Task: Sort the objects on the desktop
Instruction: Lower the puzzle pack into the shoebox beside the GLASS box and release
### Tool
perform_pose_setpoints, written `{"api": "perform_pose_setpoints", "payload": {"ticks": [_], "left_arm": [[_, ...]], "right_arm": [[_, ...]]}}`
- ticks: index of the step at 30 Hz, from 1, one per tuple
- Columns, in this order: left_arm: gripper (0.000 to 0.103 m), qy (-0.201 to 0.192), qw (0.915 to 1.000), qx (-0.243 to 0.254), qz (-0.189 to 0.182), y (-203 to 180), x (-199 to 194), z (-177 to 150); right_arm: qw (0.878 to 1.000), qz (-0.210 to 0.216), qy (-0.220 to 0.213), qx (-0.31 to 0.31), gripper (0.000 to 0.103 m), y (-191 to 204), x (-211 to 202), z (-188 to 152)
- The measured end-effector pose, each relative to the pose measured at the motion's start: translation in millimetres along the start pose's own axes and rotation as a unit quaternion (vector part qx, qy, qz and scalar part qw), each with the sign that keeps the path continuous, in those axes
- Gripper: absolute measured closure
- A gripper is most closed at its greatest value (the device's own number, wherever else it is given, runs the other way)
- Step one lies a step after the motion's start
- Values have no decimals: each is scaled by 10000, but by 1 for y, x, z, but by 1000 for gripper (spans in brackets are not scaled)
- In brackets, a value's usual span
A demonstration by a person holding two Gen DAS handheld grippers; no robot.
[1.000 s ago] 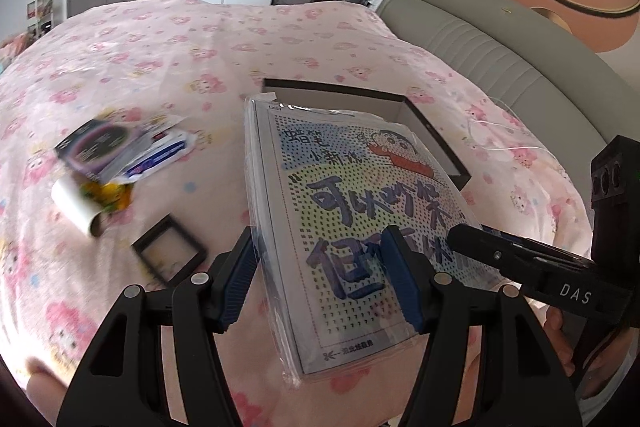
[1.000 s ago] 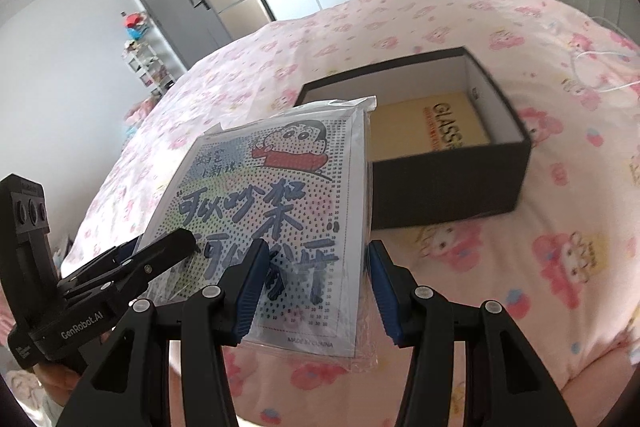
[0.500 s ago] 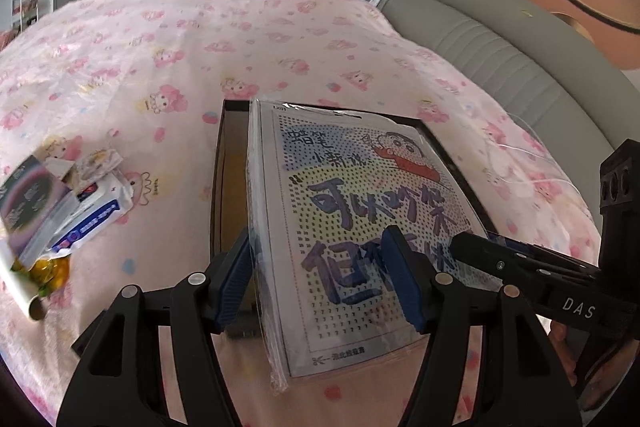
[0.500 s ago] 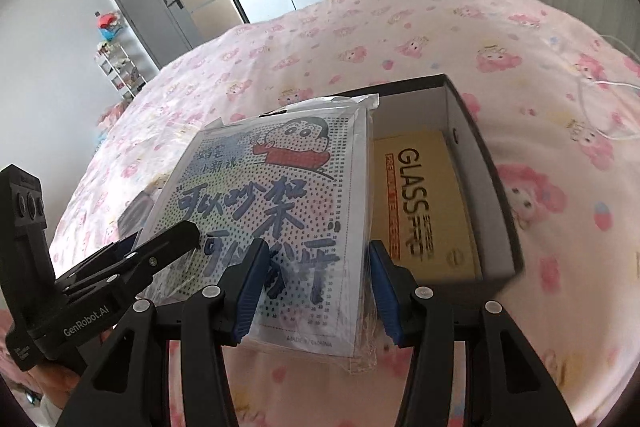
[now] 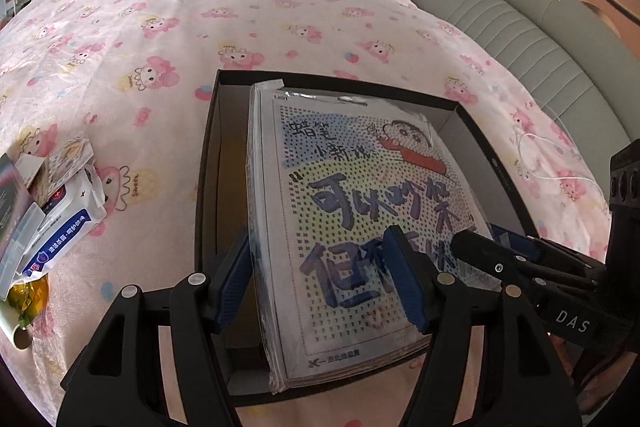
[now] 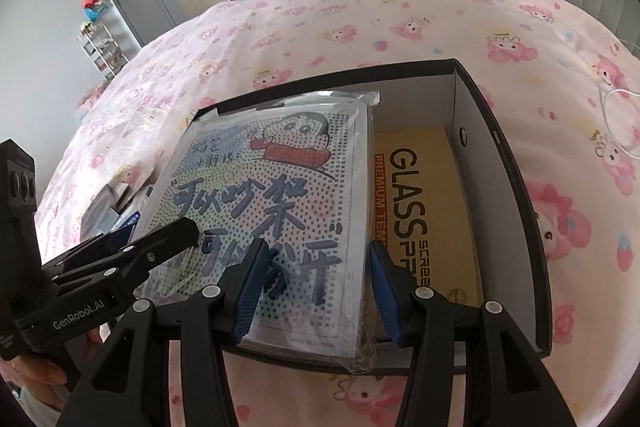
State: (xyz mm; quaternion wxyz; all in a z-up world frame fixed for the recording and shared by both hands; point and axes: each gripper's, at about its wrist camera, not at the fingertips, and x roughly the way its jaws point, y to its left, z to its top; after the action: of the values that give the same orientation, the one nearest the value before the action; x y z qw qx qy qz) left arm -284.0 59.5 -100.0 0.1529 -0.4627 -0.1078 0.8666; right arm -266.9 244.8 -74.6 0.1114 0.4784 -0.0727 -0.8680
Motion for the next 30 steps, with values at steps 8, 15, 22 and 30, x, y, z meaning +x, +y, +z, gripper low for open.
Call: {"api": "perform_pose_setpoints", "payload": {"ticks": [8,15,22,30], "left_arm": [[37,126,9999,-34,102,2,10,0],[31,334,9959,393,748,-16,22,1],[33,155,9934,630,949,-16,12,2],[42,435,9936,640,817,-21,25,-2]], "right_arm": [[9998,54,172,-23,56,-7,15,6],[9993,75,378,10,56,-14,32,7],[9995,-37,313,-14,56,-19,25,12],[9966,79,819,19,56,-21,44,9]]}}
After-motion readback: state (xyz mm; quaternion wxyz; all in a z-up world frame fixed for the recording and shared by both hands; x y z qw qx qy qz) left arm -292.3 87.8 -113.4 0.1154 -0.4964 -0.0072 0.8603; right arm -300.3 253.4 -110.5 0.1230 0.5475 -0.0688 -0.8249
